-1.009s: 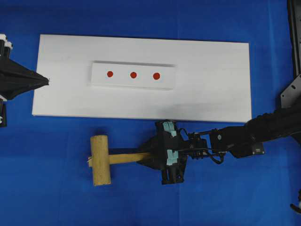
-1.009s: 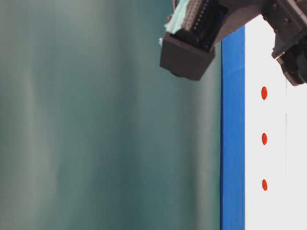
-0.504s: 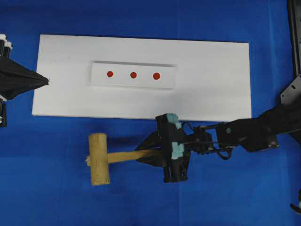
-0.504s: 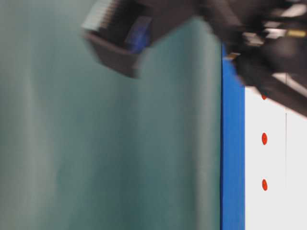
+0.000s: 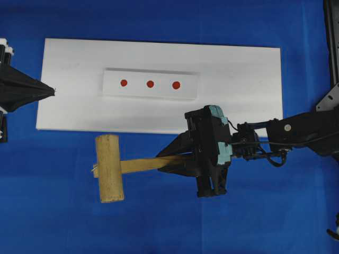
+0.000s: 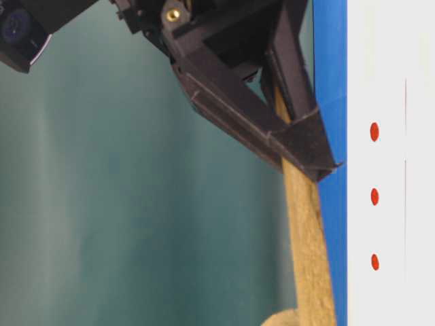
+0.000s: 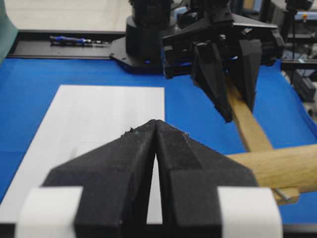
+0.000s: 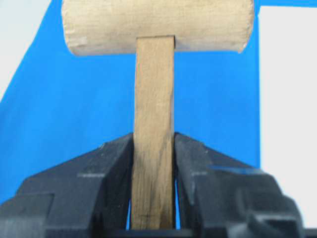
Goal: Hit the mark with a hammer.
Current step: 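Carry the mallet with the right gripper over the red-dot strip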
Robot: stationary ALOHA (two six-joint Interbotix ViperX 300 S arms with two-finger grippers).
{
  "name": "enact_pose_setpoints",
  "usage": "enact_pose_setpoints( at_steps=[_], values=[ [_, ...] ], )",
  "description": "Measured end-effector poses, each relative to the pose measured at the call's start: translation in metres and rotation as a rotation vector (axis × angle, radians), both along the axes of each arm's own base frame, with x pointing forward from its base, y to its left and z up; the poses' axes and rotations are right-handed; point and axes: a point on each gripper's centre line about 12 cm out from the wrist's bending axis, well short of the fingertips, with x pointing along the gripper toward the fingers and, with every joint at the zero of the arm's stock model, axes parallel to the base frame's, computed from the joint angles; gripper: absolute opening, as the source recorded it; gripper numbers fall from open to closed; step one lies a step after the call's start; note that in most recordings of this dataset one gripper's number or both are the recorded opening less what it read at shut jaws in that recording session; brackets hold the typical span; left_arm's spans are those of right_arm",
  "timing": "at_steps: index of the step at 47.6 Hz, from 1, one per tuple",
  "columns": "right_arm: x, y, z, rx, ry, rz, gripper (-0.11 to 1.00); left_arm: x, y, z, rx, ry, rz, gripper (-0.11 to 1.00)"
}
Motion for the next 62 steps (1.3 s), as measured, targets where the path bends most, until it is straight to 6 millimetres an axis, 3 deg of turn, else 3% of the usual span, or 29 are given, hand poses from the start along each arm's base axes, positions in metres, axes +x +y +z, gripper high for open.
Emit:
enact_pose_setpoints(
  at_steps=[10,24,35,50,62],
  values=[
    [0.002,-0.019,-0.003,-0.013,0.01,-0.044,0.09,0.0,0.0,0.001,0.0,-0.003,0.0,0.0],
    [-0.013,-0.082,-0.006,-0.092,0.022,-0.17,0.09,0.0,0.0,0.0,0.0,0.0,0.0,0.0],
    [-0.025,-0.116,-0.002,-0.154,0.019,-0.237,0.09,0.0,0.0,0.0,0.0,-0.002,0.0,0.0],
    [-0.026,-0.12,-0.002,-0.245,0.014,-0.214,0.09,0.0,0.0,-0.001,0.0,0.009,0.0,0.0],
    [-0.025,-0.134,0.007,-0.51,-0.036,-0.165,0.09,0.0,0.0,-0.001,0.0,0.011,0.0,0.0]
  ],
)
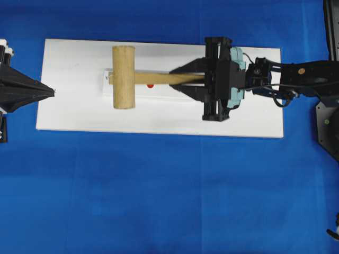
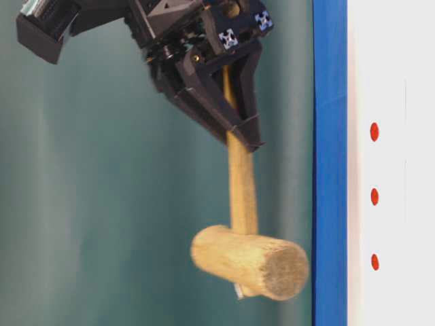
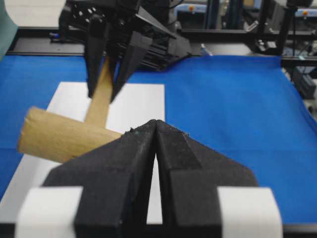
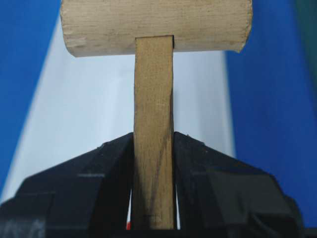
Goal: Hit the mark with a hammer.
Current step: 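Carry the mallet with the right gripper over the red-dot strip, then reach the left gripper to the mallet head and grasp it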
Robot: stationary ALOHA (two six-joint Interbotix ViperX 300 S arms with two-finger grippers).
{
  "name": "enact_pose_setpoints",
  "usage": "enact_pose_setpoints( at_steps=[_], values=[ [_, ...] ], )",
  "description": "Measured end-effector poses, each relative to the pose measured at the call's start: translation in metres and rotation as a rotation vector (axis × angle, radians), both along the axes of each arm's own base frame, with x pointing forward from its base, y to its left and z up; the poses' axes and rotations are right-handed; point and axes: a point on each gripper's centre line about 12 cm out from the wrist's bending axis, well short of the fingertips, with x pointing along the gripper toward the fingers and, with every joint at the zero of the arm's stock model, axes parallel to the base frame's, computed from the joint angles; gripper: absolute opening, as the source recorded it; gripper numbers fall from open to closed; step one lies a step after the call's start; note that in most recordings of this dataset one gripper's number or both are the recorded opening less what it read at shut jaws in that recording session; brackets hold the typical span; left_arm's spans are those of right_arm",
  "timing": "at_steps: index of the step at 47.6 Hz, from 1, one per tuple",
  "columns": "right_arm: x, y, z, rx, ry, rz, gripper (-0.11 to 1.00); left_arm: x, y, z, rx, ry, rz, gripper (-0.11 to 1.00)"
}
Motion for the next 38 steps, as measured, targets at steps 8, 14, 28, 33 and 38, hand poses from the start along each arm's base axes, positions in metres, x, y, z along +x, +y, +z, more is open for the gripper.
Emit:
enact_pose_setpoints(
  at_steps=[8,14,28,33,38],
  values=[
    [0.002,-0.007,0.009,-0.26,-0.023,0.046,0.09,0.0,0.0,0.0,0.0,0.0,0.0,0.0],
    [0.004,-0.007,0.017,-0.436,-0.049,0.073,0.09,0.0,0.0,0.0,0.0,0.0,0.0,0.0],
    [0.007,0.008,0.031,-0.676,-0.121,0.119,0.09,0.0,0.0,0.0,-0.014,0.0,0.0,0.0],
    [0.007,0.009,0.031,-0.681,-0.126,0.118,0.09,0.0,0.0,0.0,-0.038,0.0,0.001,0.0],
    [0.007,0.006,0.031,-0.682,-0.125,0.111,0.09,0.0,0.001,0.0,-0.061,0.002,0.005,0.0]
  ],
)
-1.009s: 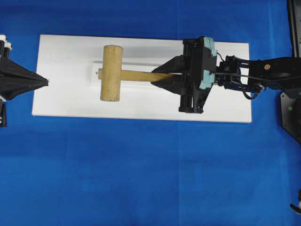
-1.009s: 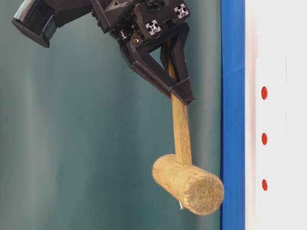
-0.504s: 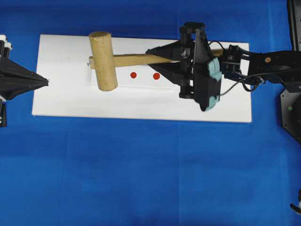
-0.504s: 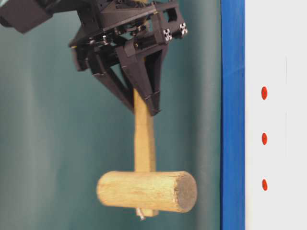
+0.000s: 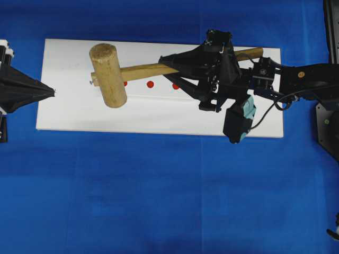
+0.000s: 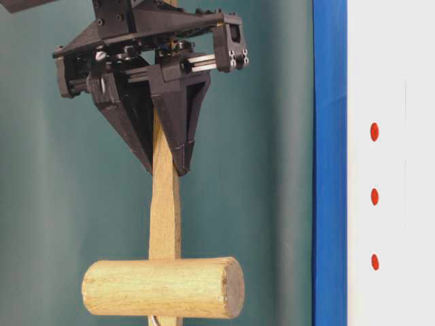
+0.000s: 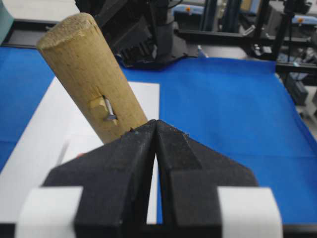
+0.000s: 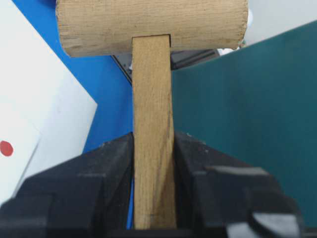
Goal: Hit the mark with a hammer.
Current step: 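Reach the left gripper to the mallet head and grasp it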
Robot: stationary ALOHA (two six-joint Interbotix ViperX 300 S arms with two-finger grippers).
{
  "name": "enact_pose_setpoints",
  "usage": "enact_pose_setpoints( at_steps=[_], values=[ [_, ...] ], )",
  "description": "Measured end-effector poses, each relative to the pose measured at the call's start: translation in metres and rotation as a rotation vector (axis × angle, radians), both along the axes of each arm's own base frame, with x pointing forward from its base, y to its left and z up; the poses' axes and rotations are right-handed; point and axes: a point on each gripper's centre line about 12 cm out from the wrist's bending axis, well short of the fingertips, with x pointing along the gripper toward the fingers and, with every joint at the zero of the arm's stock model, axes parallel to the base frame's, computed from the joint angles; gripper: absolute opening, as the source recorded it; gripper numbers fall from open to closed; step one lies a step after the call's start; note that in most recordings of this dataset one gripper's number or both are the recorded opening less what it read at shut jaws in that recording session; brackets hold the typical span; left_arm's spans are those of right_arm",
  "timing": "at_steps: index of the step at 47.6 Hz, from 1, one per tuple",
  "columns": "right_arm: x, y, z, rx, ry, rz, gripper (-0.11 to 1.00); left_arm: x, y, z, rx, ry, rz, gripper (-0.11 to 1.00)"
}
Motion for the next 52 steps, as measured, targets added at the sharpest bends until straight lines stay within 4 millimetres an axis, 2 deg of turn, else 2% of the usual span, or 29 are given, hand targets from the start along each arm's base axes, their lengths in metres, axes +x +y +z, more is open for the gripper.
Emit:
enact_pose_setpoints(
  at_steps=[7,10,12,21,24,26,38,52],
  values=[
    [0.0,0.001,0.0,0.0,-0.001,0.003,0.09,0.001,0.001,-0.002,-0.023,0.011,0.007,0.01],
    [0.0,0.002,0.001,-0.002,-0.003,0.004,0.09,0.001,0.002,-0.002,-0.028,0.011,0.01,0.07],
    [0.0,0.001,0.0,-0.004,-0.002,0.003,0.09,0.001,0.002,-0.002,-0.028,0.009,0.012,0.16],
    [0.0,0.001,0.0,-0.003,-0.001,0.003,0.09,0.002,0.003,0.0,-0.035,-0.008,0.019,0.75],
    [0.0,0.002,0.0,-0.003,-0.001,0.005,0.09,0.002,0.004,0.0,-0.037,-0.011,0.022,0.88],
    [0.0,0.002,0.0,-0.005,-0.002,0.004,0.09,0.002,0.004,0.0,-0.035,-0.009,0.022,0.92],
    [0.001,0.003,0.002,-0.007,-0.005,0.008,0.09,0.013,0.01,-0.007,-0.058,0.005,0.051,0.93],
    [0.003,0.004,0.004,-0.007,-0.013,0.012,0.09,0.051,0.026,-0.01,-0.088,0.013,0.113,0.93]
  ],
)
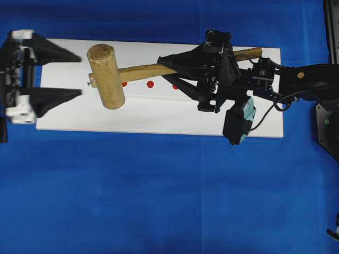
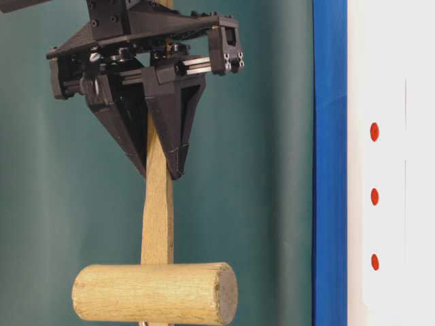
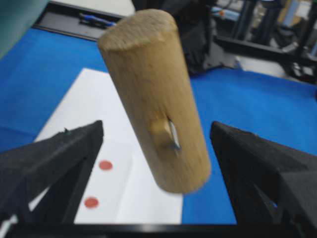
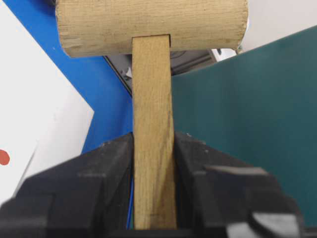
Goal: Hit the mark with a hammer.
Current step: 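Reach the left gripper to the mallet head and grasp it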
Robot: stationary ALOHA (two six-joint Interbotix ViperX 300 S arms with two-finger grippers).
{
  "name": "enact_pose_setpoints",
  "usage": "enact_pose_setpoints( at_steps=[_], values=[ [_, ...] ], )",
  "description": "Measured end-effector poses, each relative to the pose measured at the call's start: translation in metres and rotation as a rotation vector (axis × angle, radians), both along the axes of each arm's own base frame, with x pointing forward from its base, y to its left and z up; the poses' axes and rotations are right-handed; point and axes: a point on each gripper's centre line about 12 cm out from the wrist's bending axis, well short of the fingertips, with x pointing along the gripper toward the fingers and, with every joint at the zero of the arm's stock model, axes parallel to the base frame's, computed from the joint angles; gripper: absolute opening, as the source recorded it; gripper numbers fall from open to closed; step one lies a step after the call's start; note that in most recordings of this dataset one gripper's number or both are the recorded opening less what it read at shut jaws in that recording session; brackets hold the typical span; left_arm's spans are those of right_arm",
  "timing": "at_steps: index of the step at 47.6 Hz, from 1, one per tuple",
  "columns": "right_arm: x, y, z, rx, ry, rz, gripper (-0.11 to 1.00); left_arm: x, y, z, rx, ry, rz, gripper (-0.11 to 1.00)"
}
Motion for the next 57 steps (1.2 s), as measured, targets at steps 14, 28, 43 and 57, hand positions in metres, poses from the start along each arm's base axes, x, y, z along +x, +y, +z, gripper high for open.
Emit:
enact_pose_setpoints(
  at_steps=[14,28,43,57],
  values=[
    [0.0,0.0,-0.001,0.002,0.009,0.001,0.09,0.046,0.006,0.002,-0.031,-0.016,0.007,0.93],
    [0.0,0.0,-0.001,-0.001,0.011,0.003,0.09,0.067,0.008,-0.005,-0.069,0.039,0.011,0.91],
    [0.001,-0.001,-0.002,-0.002,0.023,0.003,0.09,0.068,0.008,-0.006,-0.115,0.049,0.013,0.45],
    [0.003,0.0,-0.001,0.017,0.057,0.009,0.09,0.067,0.008,-0.007,-0.112,0.053,0.014,0.45]
  ],
)
